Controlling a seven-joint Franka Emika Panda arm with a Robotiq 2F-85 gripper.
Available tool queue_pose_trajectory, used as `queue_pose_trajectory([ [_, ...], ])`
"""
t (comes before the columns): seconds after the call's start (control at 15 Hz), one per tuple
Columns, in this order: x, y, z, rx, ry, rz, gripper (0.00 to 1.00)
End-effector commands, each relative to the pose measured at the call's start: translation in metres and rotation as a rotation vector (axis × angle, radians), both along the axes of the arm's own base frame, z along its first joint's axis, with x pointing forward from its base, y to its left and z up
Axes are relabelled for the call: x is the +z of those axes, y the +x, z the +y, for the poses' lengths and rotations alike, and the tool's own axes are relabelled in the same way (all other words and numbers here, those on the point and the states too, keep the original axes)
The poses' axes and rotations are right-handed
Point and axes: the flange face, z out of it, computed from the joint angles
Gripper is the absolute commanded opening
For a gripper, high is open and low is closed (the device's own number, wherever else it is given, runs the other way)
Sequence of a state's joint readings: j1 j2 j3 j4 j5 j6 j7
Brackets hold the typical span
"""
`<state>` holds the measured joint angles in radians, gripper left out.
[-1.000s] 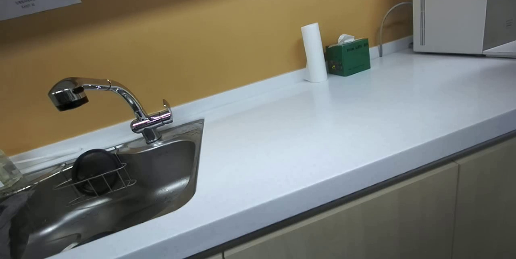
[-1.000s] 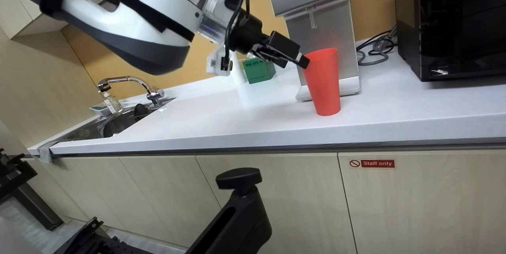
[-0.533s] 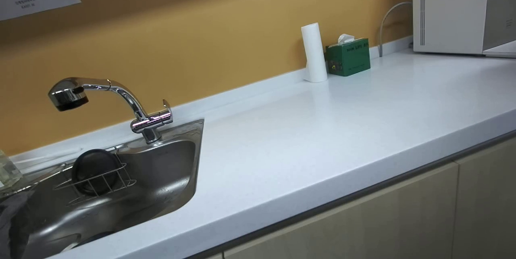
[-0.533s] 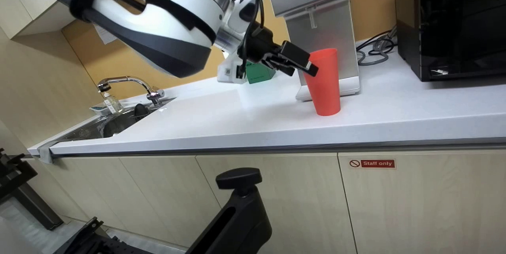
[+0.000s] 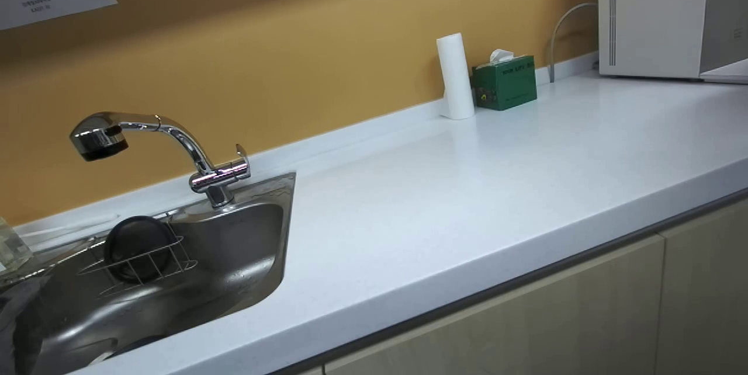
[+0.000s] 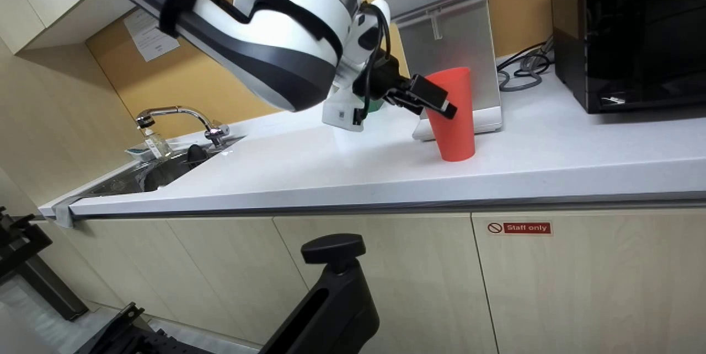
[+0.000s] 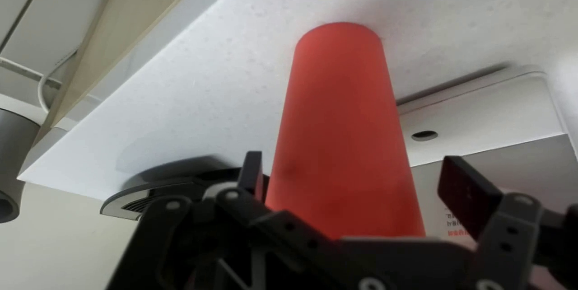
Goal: Put the cup on the dispenser
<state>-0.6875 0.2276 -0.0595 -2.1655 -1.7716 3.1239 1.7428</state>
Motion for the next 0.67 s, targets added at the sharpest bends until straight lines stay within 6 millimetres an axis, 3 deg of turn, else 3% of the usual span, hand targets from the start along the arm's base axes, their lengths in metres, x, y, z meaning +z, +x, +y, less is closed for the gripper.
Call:
queue_pose_trajectory([
  [0.0, -0.009, 0.014, -0.009, -0.018, 0.013, -0.037, 1.00],
  [0.2, -0.017, 0.017, -0.013, -0.029, 0.010, -0.046, 1.00],
  [0.27, -0.018, 0.018, -0.015, -0.037, 0.004, -0.050, 0.75],
  [0.33, -0.020, 0.019, -0.016, -0.043, -0.004, -0.053, 0.74],
  [0.53, -0.024, 0.018, -0.022, -0.067, -0.033, -0.063, 0.54],
  [0.6, -0.026, 0.017, -0.022, -0.074, -0.040, -0.065, 0.53],
])
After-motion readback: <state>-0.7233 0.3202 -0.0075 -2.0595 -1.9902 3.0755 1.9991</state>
